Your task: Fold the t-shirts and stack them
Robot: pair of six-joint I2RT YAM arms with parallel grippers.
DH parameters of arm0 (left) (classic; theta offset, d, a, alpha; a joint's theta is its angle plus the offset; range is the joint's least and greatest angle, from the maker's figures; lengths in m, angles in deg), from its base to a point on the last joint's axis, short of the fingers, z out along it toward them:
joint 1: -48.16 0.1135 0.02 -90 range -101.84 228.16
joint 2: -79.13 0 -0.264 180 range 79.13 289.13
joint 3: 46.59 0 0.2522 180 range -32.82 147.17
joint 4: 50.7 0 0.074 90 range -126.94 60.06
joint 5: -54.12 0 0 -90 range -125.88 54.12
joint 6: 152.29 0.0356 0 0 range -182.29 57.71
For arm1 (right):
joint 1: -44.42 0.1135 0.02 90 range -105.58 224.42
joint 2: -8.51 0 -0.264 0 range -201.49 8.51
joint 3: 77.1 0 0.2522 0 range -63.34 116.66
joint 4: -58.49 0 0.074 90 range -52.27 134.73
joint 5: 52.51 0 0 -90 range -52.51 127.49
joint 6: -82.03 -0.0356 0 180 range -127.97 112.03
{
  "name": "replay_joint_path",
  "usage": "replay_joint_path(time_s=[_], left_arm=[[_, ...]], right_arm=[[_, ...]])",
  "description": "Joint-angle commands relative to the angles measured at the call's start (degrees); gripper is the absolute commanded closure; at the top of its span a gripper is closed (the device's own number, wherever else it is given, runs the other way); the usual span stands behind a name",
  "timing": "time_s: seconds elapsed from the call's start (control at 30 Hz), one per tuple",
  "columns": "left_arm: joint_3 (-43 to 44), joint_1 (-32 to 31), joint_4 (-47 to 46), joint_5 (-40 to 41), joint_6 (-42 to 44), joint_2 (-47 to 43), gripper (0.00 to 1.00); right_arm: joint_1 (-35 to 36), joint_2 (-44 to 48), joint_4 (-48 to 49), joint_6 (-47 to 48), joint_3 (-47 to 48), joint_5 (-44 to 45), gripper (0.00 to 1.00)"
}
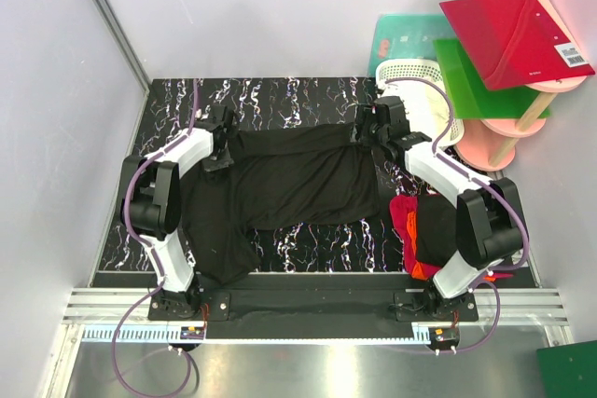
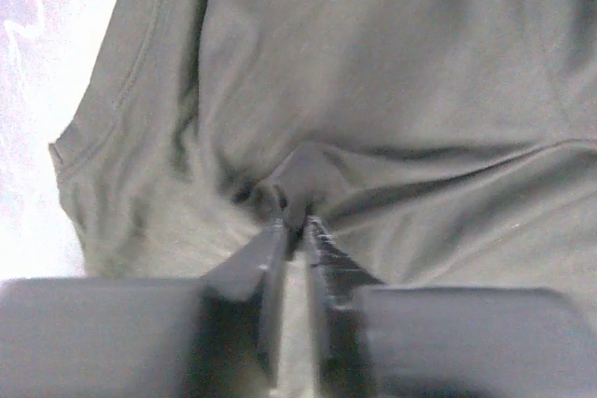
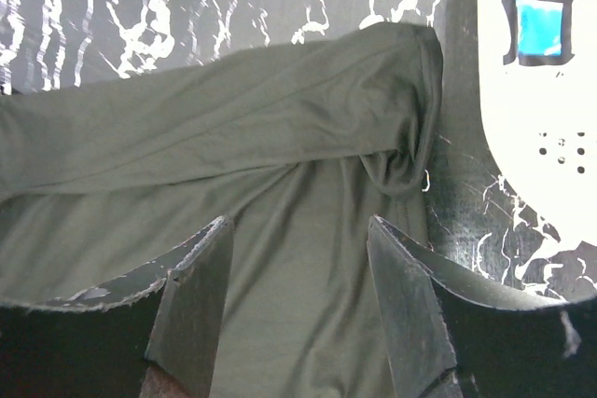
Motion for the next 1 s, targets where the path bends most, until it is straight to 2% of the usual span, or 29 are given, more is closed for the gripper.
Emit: replay_joint_path(time_s=[0.0,0.2,0.4,0.53,0.7,0.8,0.87,0.9,0.97], left_arm=[[3.36,-0.64,-2.23,-0.72,0.11,0.41,1.0],[2.05,-3.97,-2.23,-0.72,0.63,-1.17,1.0],[0.29,-10.56,-0.74,-0.2,1.61,-2.84,1.0],[-0.68,-13.64,2.86,3.48,-0.5,-3.19,1.0],[-2.88,-14.35,4.97,8.93,-2.7,-7.14,1.0],[-0.16,-14.26,8.13,12.62,-0.78,-8.2,1.0],[2.47,-14.26,10.77,11.5,0.37,-7.5,1.0],[2.83,-14.35,11.12,8.62,1.5,-7.24,0.98],[3.27,-14.44,11.83,5.09,2.74,-5.83,0.82]], right_arm=[[0.45,2.48,1.35,0.1,0.42,-0.44,0.34],[0.45,0.37,1.35,-0.51,1.04,-1.49,0.34],[0.45,-1.56,1.35,-1.13,2.09,-2.99,0.34],[0.54,-2.18,1.26,-1.21,2.27,-3.69,0.34],[0.45,-3.06,1.17,-1.48,1.92,-4.3,0.34],[0.45,-3.59,1.17,-1.3,1.92,-4.57,0.34],[0.45,-3.85,1.17,-1.56,1.92,-4.75,0.34],[0.45,-3.94,1.17,-1.65,2.01,-4.75,0.34],[0.45,-4.2,1.17,-1.92,2.27,-5.01,0.34]])
